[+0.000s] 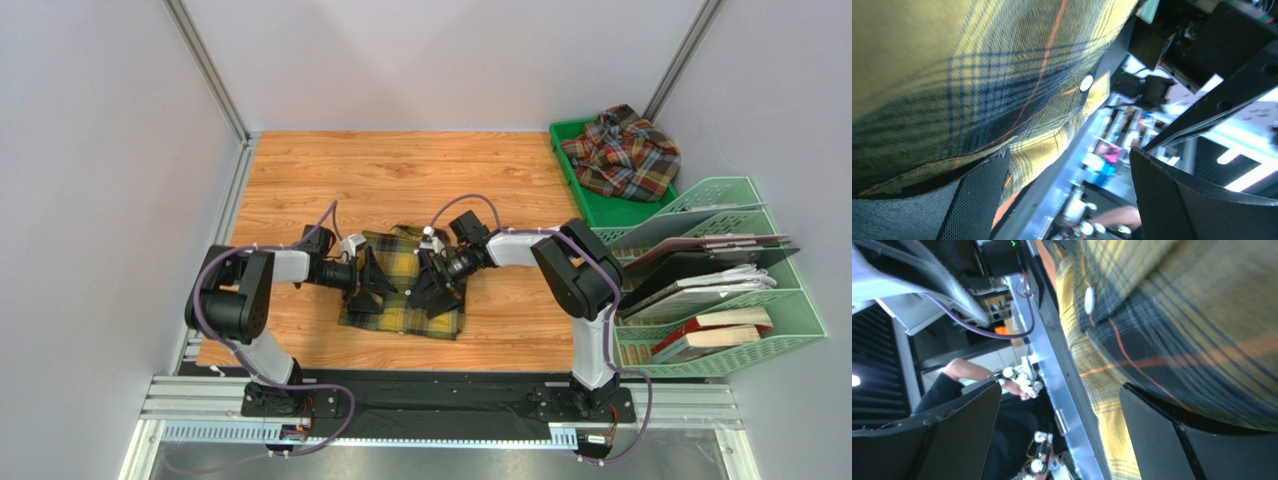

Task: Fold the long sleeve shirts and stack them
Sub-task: Fold the shirt

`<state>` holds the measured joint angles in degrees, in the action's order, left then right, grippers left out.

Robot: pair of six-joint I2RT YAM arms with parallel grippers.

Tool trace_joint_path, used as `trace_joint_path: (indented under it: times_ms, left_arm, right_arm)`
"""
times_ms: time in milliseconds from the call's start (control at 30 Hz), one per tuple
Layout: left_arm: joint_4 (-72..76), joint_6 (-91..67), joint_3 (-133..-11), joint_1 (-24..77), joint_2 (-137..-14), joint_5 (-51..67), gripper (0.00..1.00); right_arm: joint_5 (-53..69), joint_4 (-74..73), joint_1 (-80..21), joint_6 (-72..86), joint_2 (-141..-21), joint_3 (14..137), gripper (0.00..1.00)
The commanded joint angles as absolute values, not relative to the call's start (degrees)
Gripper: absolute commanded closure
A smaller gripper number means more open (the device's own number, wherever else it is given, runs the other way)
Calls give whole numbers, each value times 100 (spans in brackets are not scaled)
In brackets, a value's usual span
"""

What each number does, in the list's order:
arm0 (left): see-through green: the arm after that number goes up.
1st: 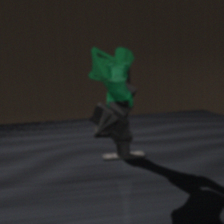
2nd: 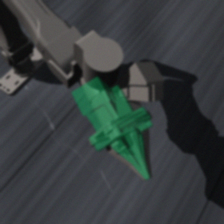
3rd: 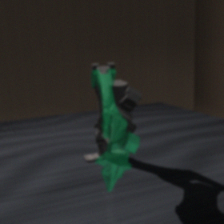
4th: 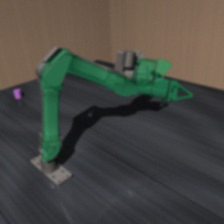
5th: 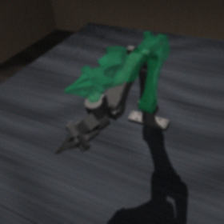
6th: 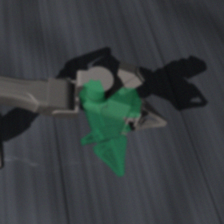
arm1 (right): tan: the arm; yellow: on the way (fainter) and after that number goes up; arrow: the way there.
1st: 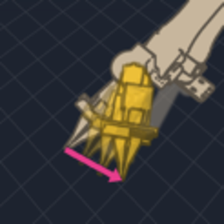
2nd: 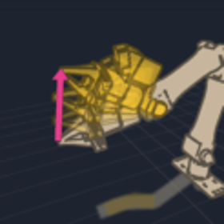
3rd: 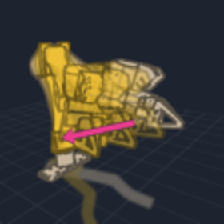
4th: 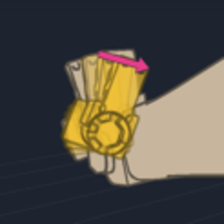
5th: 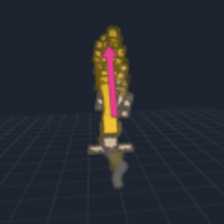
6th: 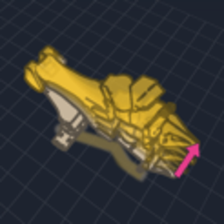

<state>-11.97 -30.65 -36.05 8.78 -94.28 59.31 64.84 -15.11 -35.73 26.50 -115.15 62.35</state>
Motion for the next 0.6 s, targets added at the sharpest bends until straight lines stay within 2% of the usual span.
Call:
trace_joint_path:
  times_ms: [0,133,200,300,433,567]
  left_arm:
    - [-1352,-2761,-4155,519,-10291,5072,4]
    - [-1863,-2373,-4351,413,-10328,5439,8]
    - [-1881,-2119,-4307,474,-9819,6060,12]
    - [-2346,-1504,-4394,728,-8862,6363,15]
    - [-1803,-2038,-4105,1002,-8384,6355,17]
    - [-1573,-2312,-4078,1020,-9243,5900,18]
  right_arm:
    - [5582,-2274,-2972,2252,-12101,6503,0]
    - [5090,-3493,-2567,1496,-12033,7013,1]
    - [5028,-3997,-2540,916,-11849,7364,2]
    - [5360,-4473,-2680,825,-11182,7602,2]
    - [6133,-3599,-3294,1563,-10486,7226,2]
    - [6232,-2586,-3805,2266,-10939,6602,2]
